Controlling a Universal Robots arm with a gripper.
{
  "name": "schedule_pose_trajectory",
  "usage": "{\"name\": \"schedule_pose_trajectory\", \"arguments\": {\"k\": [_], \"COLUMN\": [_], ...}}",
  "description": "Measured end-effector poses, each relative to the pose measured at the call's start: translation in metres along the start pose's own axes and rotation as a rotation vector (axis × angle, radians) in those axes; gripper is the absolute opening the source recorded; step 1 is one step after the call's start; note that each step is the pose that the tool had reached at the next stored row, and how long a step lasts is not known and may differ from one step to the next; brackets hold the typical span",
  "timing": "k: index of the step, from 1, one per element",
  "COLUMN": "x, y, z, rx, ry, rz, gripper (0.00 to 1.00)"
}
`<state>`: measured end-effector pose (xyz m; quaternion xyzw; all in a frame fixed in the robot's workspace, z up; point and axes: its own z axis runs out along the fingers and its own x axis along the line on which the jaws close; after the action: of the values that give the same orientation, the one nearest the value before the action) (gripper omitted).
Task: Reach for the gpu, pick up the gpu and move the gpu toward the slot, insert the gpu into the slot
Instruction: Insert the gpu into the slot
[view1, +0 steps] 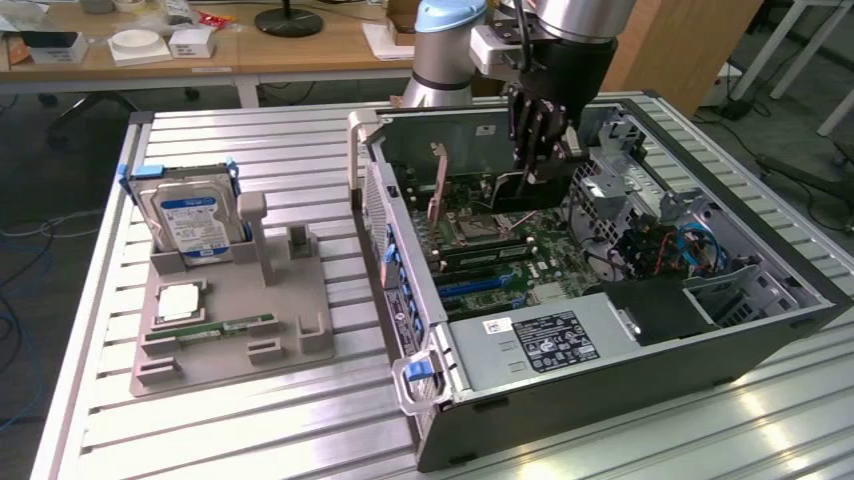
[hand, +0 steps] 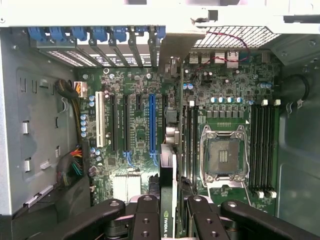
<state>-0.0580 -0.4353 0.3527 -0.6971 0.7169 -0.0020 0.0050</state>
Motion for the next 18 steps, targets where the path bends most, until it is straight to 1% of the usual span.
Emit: {"name": "schedule_pose_trajectory", "arguments": {"k": [18], "x": [0.0000], "y": [0.0000], "z": [0.0034], "rx": [0.0001], "ry": [0.0000], "rz": [0.000], "gripper": [0.26]}}
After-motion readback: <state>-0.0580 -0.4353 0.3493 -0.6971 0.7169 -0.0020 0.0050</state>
